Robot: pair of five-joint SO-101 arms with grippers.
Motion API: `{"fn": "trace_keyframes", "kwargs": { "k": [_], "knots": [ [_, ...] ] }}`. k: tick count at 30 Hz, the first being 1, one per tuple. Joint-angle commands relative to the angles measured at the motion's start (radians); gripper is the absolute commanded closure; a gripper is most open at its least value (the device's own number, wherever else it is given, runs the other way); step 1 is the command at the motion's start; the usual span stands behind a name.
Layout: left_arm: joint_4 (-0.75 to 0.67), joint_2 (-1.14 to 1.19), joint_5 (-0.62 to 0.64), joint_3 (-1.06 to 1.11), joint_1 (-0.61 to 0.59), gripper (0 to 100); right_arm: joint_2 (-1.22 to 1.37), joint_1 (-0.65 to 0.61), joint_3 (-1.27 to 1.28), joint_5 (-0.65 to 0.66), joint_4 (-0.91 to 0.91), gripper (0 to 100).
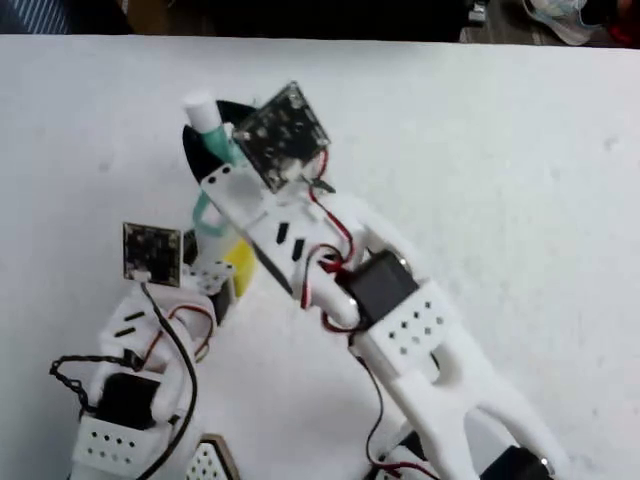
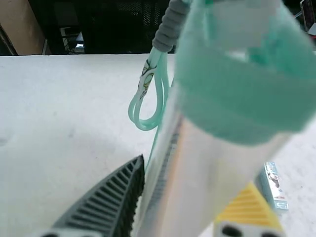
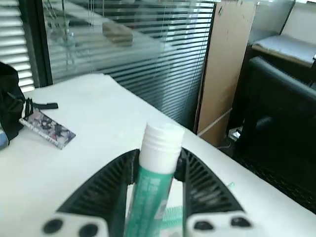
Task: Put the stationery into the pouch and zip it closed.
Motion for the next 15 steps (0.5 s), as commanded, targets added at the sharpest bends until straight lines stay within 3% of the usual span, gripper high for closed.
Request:
{"fn": "trace_keyframes", "kwargs": {
  "k": [1,7,15],
  "knots": [
    [0.005,-0.008,-0.011,-0.051,0.008,76,0.018,-0.002,-0.026,0.014,-0.035,98.2],
    [0.002,-0.008,-0.011,-0.049,0.008,76,0.062,-0.005,-0.023,0.012,-0.131,98.2],
    [-0.003,-0.007,0.021,-0.054,-0.036,77,-0.048,-0.007,0.087,0.012,-0.067,98.2]
  ]
}}
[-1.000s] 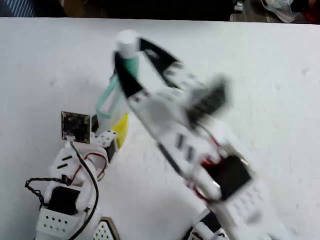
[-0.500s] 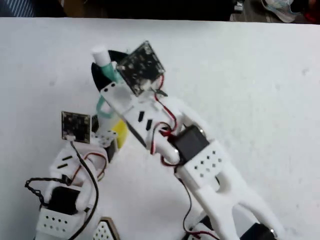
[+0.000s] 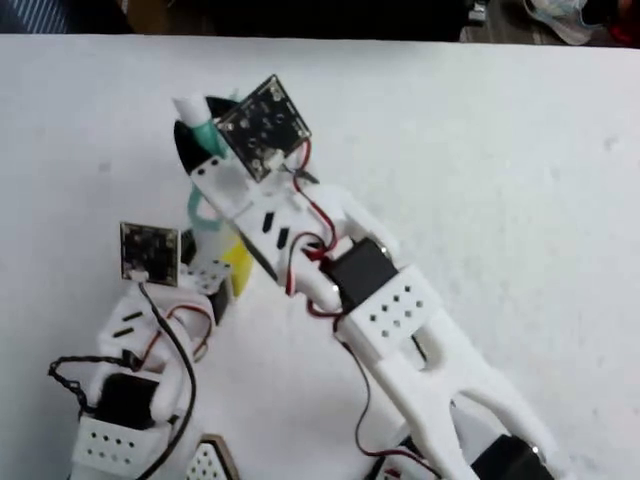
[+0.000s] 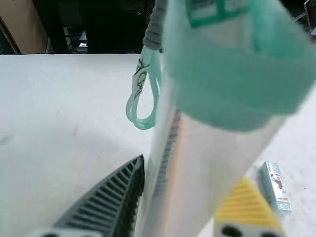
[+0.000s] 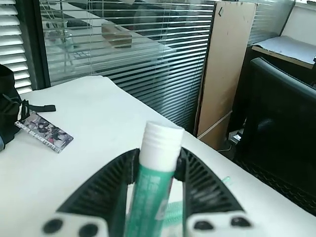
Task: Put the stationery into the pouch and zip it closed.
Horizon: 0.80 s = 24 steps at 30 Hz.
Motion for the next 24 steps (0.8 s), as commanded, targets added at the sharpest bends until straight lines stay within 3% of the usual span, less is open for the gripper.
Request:
{"fn": "trace_keyframes", "kwargs": {
  "k": [1,10,14,16,18,24],
  "knots": [
    [-0.009,-0.007,0.031,-0.054,-0.024,77,-0.113,-0.007,0.081,0.012,0.013,98.2],
    [-0.009,-0.007,0.032,-0.054,-0.024,77,-0.308,-0.007,0.272,0.012,0.012,97.8],
    [-0.008,-0.007,0.032,-0.054,-0.024,77,-0.309,-0.007,0.272,0.003,0.021,83.3],
    [-0.006,-0.007,0.032,-0.054,-0.024,77,-0.315,-0.004,0.269,-0.064,0.033,77.2],
    [-0.008,-0.007,0.032,-0.052,-0.024,77,-0.317,-0.001,0.239,-0.126,0.050,76.9],
    [-0.008,-0.007,0.032,-0.052,-0.024,76,-0.309,0.074,0.114,-0.127,0.153,76.8]
  ]
}}
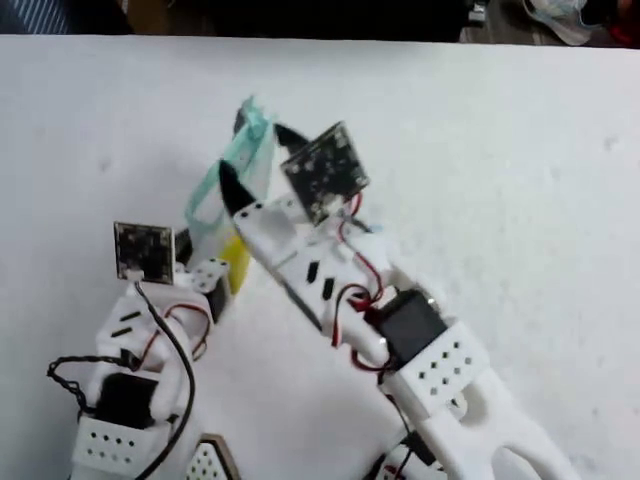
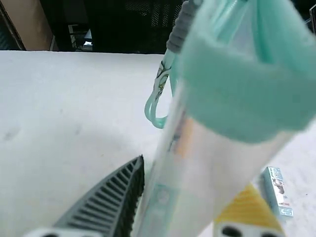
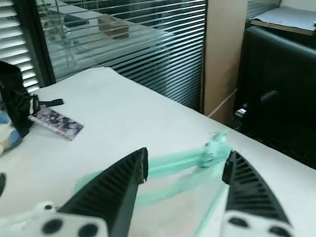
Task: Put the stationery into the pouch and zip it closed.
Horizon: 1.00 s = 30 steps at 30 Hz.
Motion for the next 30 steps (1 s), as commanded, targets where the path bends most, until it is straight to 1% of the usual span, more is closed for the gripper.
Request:
{"fn": "trace_keyframes", "kwargs": {
  "k": [1,7,12,15,19,23,27,29,30],
  "knots": [
    [-0.008,-0.008,0.017,-0.052,-0.005,77,-0.022,0.068,-0.097,-0.009,0.039,76.8],
    [-0.008,-0.008,0.017,-0.052,-0.005,77,-0.019,0.240,-0.120,-0.015,0.097,76.9],
    [-0.009,-0.008,0.015,-0.052,-0.007,77,-0.008,0.355,-0.118,-0.017,0.202,76.9],
    [-0.009,-0.008,0.015,-0.052,-0.007,77,0.064,0.404,-0.118,-0.017,0.265,76.9],
    [-0.009,-0.008,0.015,-0.052,-0.007,77,0.232,0.449,-0.121,-0.026,0.306,76.9],
    [-0.009,-0.008,0.015,-0.052,-0.007,77,0.375,0.473,-0.121,-0.164,0.351,76.9],
    [-0.008,-0.008,0.018,-0.052,-0.007,77,0.440,0.455,-0.118,-0.295,0.392,76.9],
    [-0.008,-0.008,0.020,-0.052,-0.007,77,0.460,0.440,-0.118,-0.325,0.392,76.9],
    [-0.006,-0.008,0.021,-0.052,-0.007,77,0.469,0.433,-0.118,-0.319,0.392,76.9]
  ]
}}
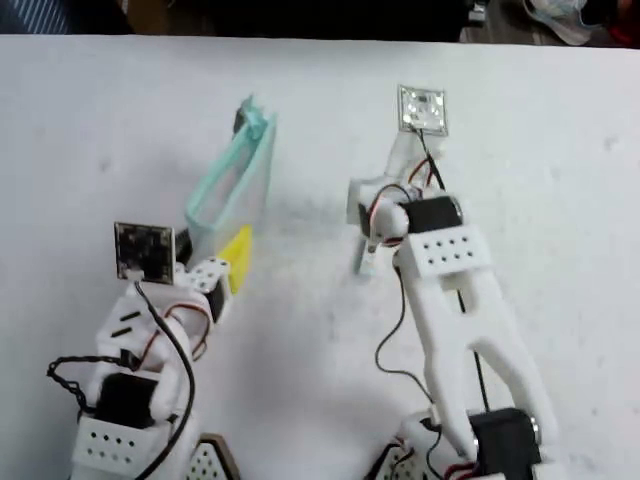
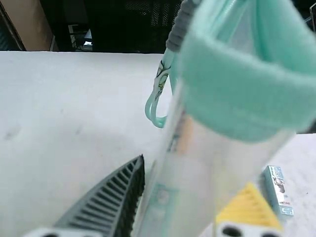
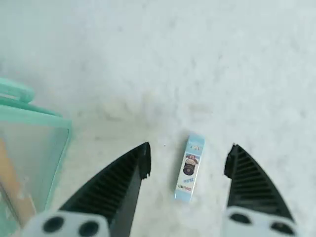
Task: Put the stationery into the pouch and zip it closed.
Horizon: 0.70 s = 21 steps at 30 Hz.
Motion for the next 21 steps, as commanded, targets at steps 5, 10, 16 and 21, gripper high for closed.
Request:
{"fn": "trace_keyframes", "kwargs": {
  "k": [5,10,16,21],
  "knots": [
    [-0.006,-0.008,0.020,-0.052,-0.007,77,0.097,-0.021,-0.044,-0.023,0.002,76.9],
    [-0.008,-0.008,0.020,-0.052,-0.005,77,0.248,-0.022,-0.061,-0.025,-0.018,76.9],
    [-0.008,-0.008,0.018,-0.052,-0.005,77,0.386,-0.021,-0.118,-0.025,-0.027,76.9],
    [-0.008,-0.008,0.015,-0.051,-0.005,77,0.476,-0.027,-0.138,-0.025,-0.039,76.9]
  ]
}}
